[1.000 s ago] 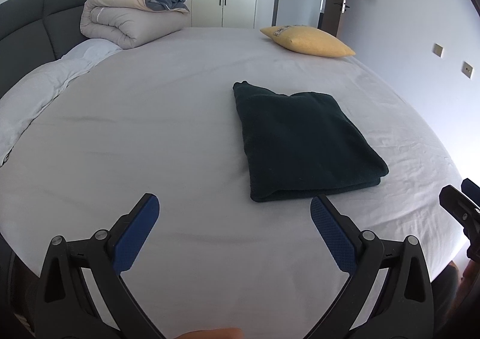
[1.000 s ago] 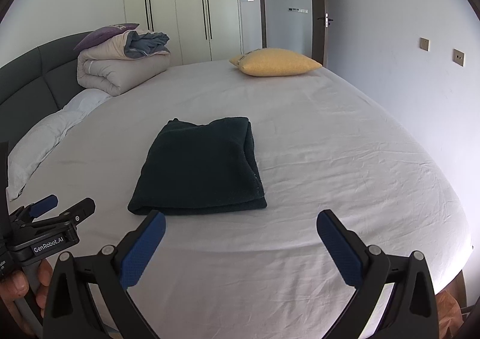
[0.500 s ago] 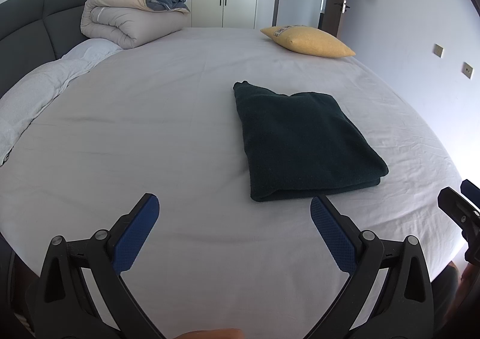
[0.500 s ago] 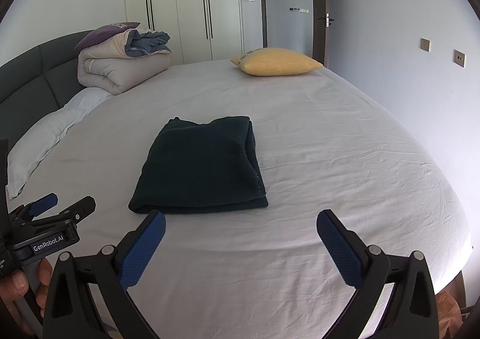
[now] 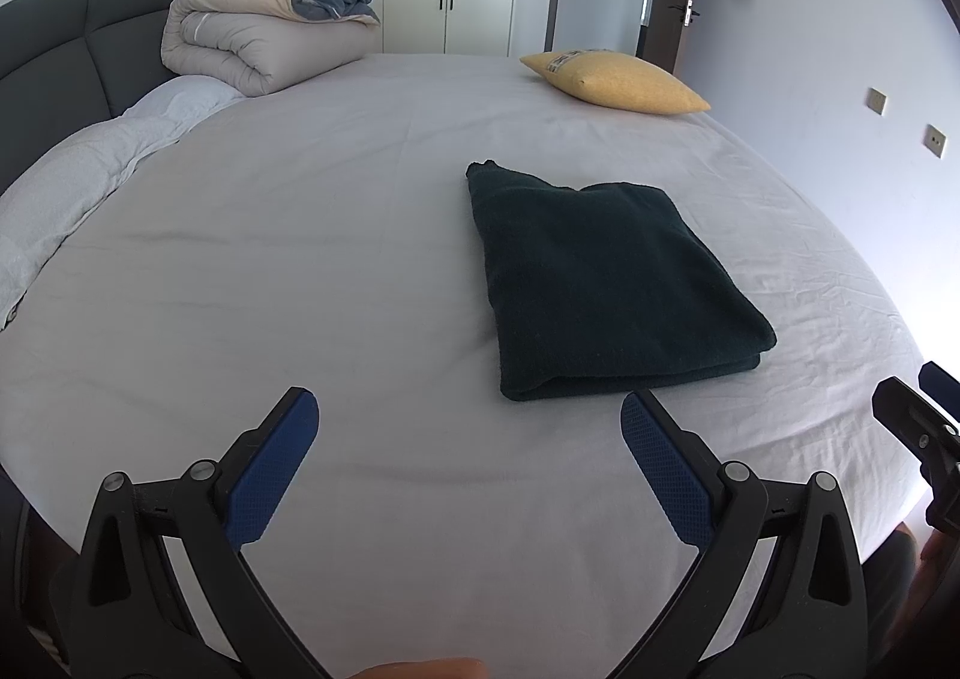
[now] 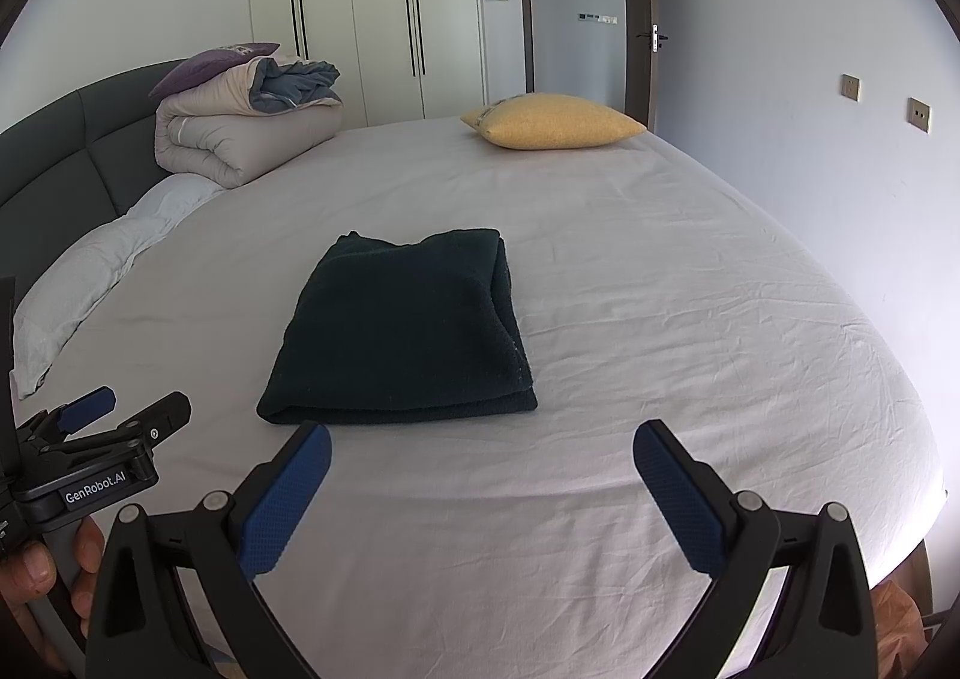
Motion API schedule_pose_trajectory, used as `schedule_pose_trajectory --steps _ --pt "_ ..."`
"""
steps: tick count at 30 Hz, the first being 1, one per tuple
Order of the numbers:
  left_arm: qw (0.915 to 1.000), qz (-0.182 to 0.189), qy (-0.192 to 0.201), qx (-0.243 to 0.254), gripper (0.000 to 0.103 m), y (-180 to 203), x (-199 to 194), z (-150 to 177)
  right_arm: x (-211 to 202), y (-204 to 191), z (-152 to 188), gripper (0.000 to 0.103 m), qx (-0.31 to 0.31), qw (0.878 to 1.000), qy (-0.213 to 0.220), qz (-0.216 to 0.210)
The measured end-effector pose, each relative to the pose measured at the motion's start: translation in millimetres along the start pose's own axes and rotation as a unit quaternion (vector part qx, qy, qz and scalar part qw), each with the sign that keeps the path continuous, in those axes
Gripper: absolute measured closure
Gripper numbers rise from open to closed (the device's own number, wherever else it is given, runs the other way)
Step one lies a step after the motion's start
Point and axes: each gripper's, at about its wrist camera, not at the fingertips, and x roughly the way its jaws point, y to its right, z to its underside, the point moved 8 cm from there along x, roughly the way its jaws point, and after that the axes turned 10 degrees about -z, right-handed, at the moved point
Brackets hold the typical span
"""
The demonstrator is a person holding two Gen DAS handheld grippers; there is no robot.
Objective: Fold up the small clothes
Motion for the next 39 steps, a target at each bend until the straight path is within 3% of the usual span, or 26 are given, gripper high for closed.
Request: schedule_pose_trajectory --steps 39 --pt "1.0 -0.004 0.0 0.002 0.0 -0.4 -1.7 4.8 1.6 -0.6 7.9 0.0 0.001 1.0 -0.004 -0.003"
